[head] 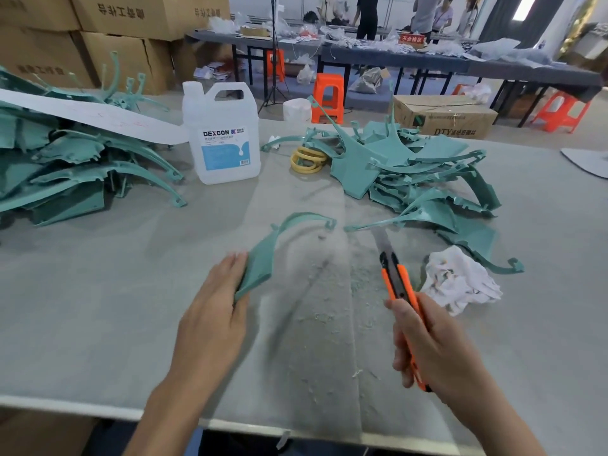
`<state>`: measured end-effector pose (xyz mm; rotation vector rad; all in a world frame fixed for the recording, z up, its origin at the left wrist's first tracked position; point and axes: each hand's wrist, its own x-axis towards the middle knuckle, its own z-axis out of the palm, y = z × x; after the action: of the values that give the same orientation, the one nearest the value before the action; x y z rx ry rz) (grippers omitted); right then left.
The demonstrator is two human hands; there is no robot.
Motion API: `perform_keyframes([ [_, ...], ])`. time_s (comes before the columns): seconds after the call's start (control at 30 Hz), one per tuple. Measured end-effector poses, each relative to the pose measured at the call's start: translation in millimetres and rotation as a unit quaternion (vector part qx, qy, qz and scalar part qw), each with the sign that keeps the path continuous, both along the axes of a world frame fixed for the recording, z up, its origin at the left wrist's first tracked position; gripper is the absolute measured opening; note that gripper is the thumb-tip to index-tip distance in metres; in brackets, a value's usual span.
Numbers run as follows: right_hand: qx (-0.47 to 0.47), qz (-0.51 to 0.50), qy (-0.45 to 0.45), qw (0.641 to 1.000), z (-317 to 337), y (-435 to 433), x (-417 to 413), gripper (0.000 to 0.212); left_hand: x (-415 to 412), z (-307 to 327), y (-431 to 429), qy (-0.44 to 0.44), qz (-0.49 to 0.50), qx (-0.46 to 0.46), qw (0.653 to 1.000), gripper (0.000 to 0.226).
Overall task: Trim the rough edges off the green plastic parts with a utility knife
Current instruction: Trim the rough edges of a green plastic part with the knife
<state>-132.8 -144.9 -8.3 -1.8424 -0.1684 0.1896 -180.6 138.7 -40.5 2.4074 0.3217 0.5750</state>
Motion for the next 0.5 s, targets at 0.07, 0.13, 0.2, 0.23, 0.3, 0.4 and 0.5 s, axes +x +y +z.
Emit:
perform_keyframes([
  [0.07, -0.047, 0.060, -0.037, 0.996, -1, 7, -4, 0.023, 9, -9, -9, 0.035, -0.018, 0.018, 0.999, 0.057],
  [0.13, -0.112, 0.099, -0.075, 0.986, 1, 8, -4, 0.025, 14, -18, -15, 0.040, -0.032, 0.012, 0.999, 0.057],
  [0.2, -0.211, 0.137, -0.119, 0.961, 3, 4, -1, 0.037, 19, -23, -17, 0.028, -0.037, -0.026, 0.999, 0.056],
  [0.23, -0.256, 0.148, -0.141, 0.945, 4, 3, 1, 0.041, 22, -25, -18, 0.025, -0.041, -0.053, 0.997, 0.054],
  [0.3, -0.303, 0.154, -0.174, 0.924, 9, 2, 5, 0.047, 25, -31, -22, 0.023, -0.064, -0.084, 0.994, 0.059],
  [0.4, -0.340, 0.152, -0.191, 0.908, 15, 3, 10, 0.053, 20, -47, -29, 0.039, -0.105, -0.048, 0.993, 0.080],
  [0.5, -0.413, 0.158, -0.219, 0.869, 17, 0, 16, 0.053, 18, -55, -27, 0.066, -0.116, -0.025, 0.991, 0.084],
])
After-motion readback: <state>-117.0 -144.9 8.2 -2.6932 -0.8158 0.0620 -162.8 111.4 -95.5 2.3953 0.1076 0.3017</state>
